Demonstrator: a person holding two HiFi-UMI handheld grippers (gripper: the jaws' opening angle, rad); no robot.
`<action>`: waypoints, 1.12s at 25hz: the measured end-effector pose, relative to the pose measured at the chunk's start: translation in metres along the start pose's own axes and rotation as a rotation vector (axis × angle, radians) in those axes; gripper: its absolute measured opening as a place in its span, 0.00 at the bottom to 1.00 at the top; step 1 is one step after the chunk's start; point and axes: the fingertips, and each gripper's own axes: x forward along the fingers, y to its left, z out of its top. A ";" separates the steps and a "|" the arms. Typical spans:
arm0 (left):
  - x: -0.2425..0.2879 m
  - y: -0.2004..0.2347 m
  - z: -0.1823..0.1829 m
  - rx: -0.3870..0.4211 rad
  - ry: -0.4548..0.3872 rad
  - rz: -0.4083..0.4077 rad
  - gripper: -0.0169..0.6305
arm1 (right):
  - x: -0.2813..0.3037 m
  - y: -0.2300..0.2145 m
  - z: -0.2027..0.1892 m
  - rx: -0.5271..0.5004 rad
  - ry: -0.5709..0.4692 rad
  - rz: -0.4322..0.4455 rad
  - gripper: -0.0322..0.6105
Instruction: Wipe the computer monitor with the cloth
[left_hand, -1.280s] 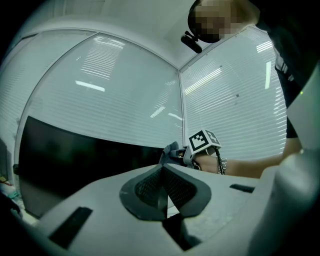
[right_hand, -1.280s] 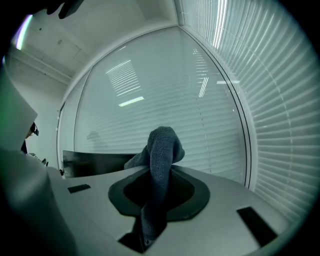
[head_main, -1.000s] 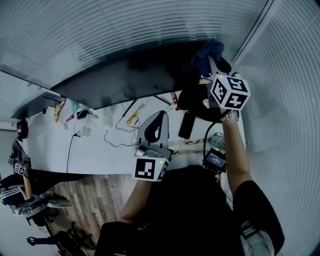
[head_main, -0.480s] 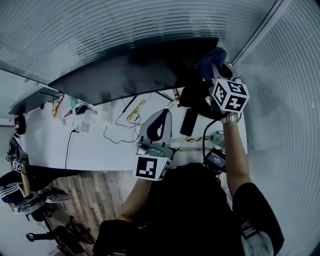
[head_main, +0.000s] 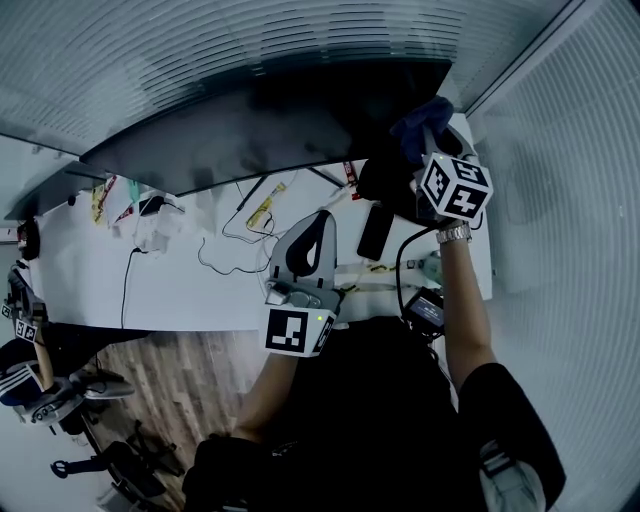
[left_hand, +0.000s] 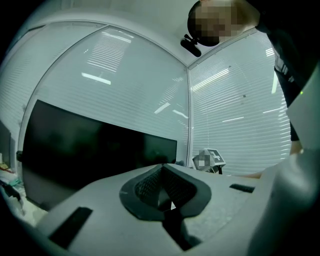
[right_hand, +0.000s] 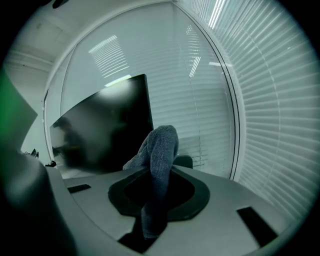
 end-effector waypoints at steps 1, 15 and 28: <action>-0.001 0.002 -0.002 -0.004 0.007 0.002 0.04 | 0.001 -0.001 -0.005 -0.001 0.014 -0.004 0.15; -0.005 0.017 -0.025 0.005 0.067 0.016 0.04 | 0.019 -0.010 -0.064 0.021 0.137 -0.043 0.15; -0.012 0.034 -0.034 -0.011 0.079 0.020 0.04 | 0.033 -0.017 -0.116 -0.022 0.270 -0.078 0.15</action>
